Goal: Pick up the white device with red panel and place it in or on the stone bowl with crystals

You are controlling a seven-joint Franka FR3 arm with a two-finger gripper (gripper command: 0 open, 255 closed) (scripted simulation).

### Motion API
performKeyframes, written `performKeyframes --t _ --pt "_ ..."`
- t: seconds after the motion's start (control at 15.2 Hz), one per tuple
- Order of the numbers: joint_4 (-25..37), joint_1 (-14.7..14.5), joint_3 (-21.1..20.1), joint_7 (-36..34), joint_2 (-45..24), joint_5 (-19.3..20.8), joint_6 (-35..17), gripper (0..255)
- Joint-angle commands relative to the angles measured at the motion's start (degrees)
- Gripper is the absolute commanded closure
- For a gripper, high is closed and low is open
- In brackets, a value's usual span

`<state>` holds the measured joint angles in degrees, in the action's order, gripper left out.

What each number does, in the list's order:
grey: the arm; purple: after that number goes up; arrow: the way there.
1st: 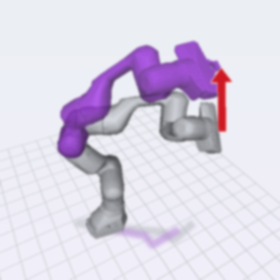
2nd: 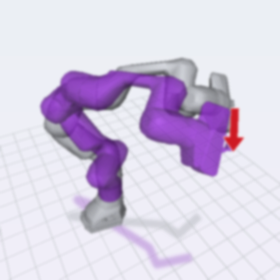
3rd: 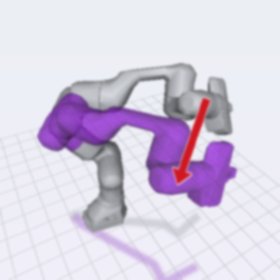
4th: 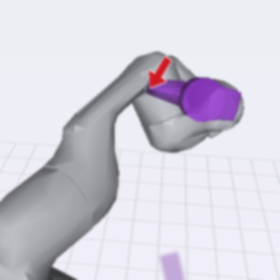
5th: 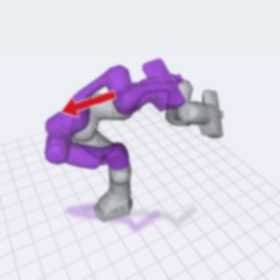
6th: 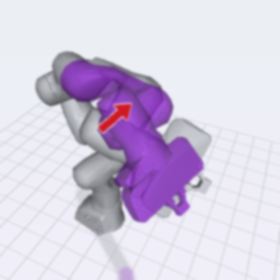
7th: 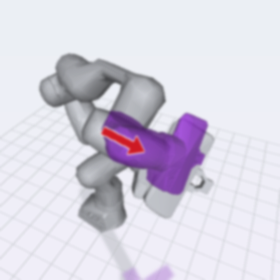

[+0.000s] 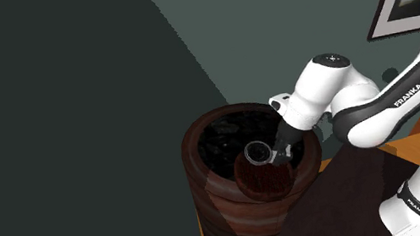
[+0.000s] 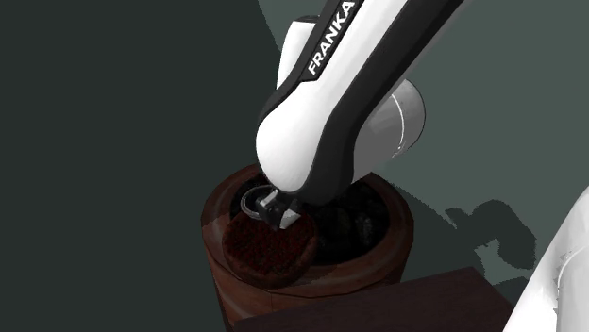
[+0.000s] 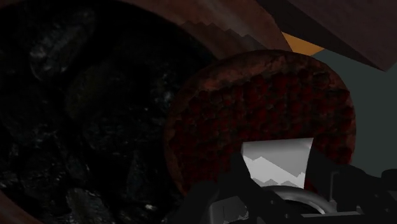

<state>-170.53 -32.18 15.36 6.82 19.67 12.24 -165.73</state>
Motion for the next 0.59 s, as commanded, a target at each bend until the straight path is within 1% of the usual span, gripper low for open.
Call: performKeyframes --t 0.0,0.2,0.53 --pt "-0.21 -0.30 0.04 -0.23 -2.45 -0.11 -2.72 255" --pt "-0.34 -1.04 0.72 0.10 -6.73 -0.62 -7.12 255" --pt "-0.34 -1.04 0.72 0.10 -6.73 -0.63 -7.12 255"
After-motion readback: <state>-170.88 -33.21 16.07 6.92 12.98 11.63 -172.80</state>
